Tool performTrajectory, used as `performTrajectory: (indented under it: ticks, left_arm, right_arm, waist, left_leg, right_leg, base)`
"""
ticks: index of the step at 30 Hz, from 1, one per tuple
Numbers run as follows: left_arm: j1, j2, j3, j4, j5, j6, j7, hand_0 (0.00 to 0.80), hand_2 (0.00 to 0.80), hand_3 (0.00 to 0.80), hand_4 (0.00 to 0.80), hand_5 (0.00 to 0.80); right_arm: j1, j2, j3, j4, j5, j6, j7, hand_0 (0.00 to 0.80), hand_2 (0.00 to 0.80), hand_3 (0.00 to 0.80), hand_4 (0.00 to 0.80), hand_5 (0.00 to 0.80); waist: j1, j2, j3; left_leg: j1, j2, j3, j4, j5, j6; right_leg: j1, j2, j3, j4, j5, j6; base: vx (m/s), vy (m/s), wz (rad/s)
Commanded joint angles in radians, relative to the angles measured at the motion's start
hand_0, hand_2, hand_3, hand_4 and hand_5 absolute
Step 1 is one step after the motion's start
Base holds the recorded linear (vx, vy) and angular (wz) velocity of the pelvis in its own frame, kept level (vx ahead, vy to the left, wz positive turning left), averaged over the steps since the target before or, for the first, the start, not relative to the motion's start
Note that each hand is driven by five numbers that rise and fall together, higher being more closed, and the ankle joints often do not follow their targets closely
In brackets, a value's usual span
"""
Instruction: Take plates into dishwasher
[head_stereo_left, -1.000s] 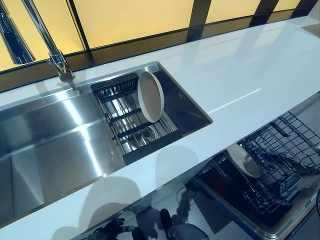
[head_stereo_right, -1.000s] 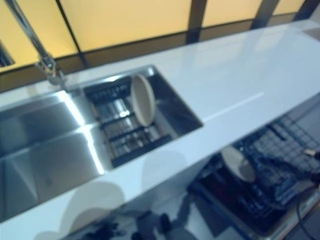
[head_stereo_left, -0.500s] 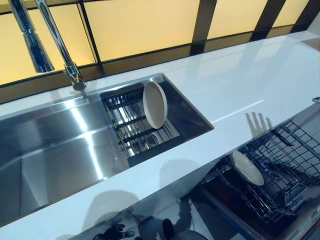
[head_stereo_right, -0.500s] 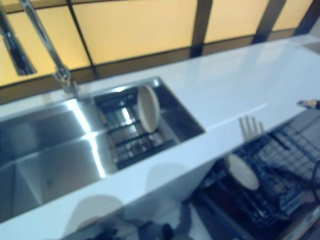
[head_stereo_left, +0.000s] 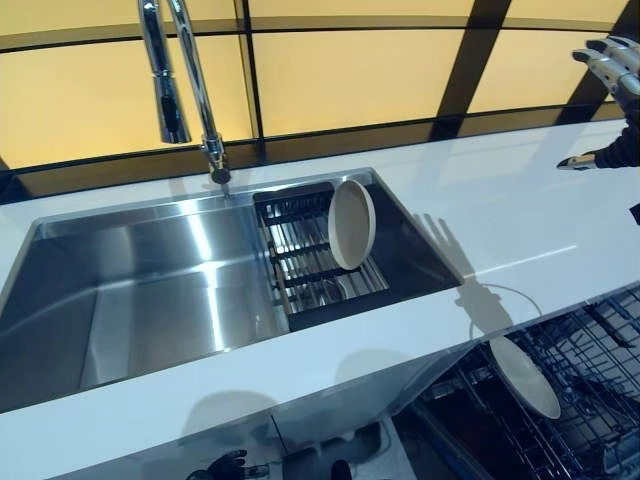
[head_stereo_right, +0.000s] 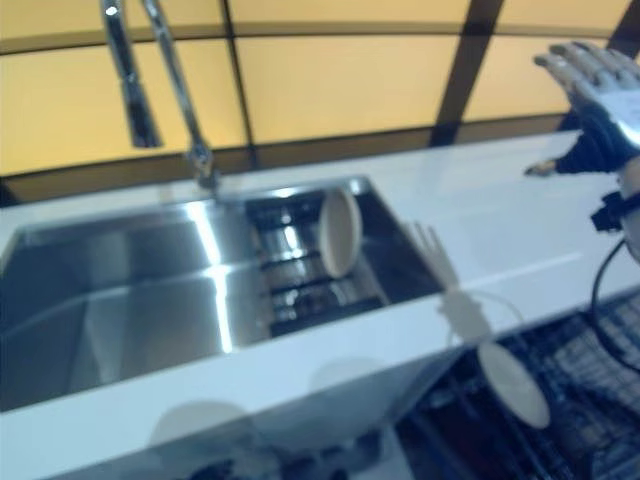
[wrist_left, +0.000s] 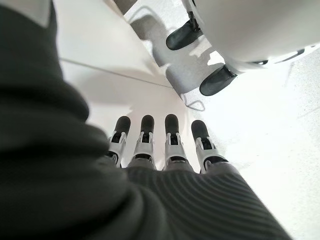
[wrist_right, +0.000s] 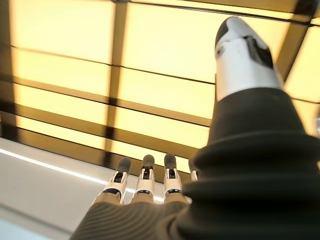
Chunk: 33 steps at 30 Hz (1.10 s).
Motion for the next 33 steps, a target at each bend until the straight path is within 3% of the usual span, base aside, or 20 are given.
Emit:
performTrajectory:
  ticks: [1,9,18,26,33]
  left_arm:
    - [-0.027,0.054,-0.007,0.006,0.003,-0.007,-0.001,0.0,0.0,0.0,0.0,0.0]
    - [-0.022,0.069,-0.021,-0.015,0.003,0.01,-0.019,0.0,0.0,0.0,0.0,0.0]
    - [0.004,0.086,-0.035,-0.034,-0.004,0.017,-0.024,0.0,0.0,0.0,0.0,0.0]
    - [0.019,0.099,-0.03,-0.037,0.0,0.02,-0.031,0.0,0.0,0.0,0.0,0.0]
    - [0.036,0.1,-0.031,-0.045,-0.016,0.011,-0.028,0.0,0.0,0.0,0.0,0.0]
  right_arm:
    - [-0.142,-0.026,0.055,0.12,-0.094,-0.061,-0.042,0.0,0.0,0.0,0.0,0.0]
    - [-0.271,-0.035,0.216,0.191,-0.243,-0.174,-0.089,0.0,0.0,0.0,0.0,0.0]
    - [-0.428,-0.091,0.442,0.32,-0.465,-0.378,-0.167,0.0,0.0,0.0,0.0,0.0]
    - [-0.554,-0.11,0.603,0.394,-0.678,-0.481,-0.261,0.0,0.0,0.0,0.0,0.0]
    - [-0.626,-0.126,0.704,0.418,-0.84,-0.505,-0.369,0.0,0.0,0.0,0.0,0.0]
  waist:
    - [0.058,-0.05,-0.015]
    - [0.089,-0.05,-0.023]
    - [0.12,-0.061,-0.033]
    - [0.148,-0.077,-0.03]
    - [0.164,-0.087,-0.025]
  left_leg:
    - [0.043,-0.007,-0.038,0.004,-0.125,0.032]
    - [0.052,-0.014,-0.075,0.004,-0.125,0.031]
    - [0.065,-0.021,-0.116,0.004,-0.123,0.028]
    - [0.055,-0.021,-0.144,0.004,-0.11,0.02]
    - [0.047,-0.02,-0.16,0.004,-0.102,0.013]
  right_leg:
    - [0.072,0.02,-0.013,0.003,-0.124,0.034]
    - [0.099,0.013,-0.057,0.003,-0.138,0.03]
    - [0.133,0.007,-0.106,0.003,-0.153,0.024]
    - [0.138,0.008,-0.135,0.003,-0.159,0.021]
    - [0.14,0.009,-0.157,0.003,-0.163,0.019]
  base:
    - [0.026,-0.012,0.23]
    - [0.019,-0.005,0.17]
    - [0.016,-0.001,0.19]
    - [0.007,-0.011,0.12]
    - [0.011,-0.011,0.1]
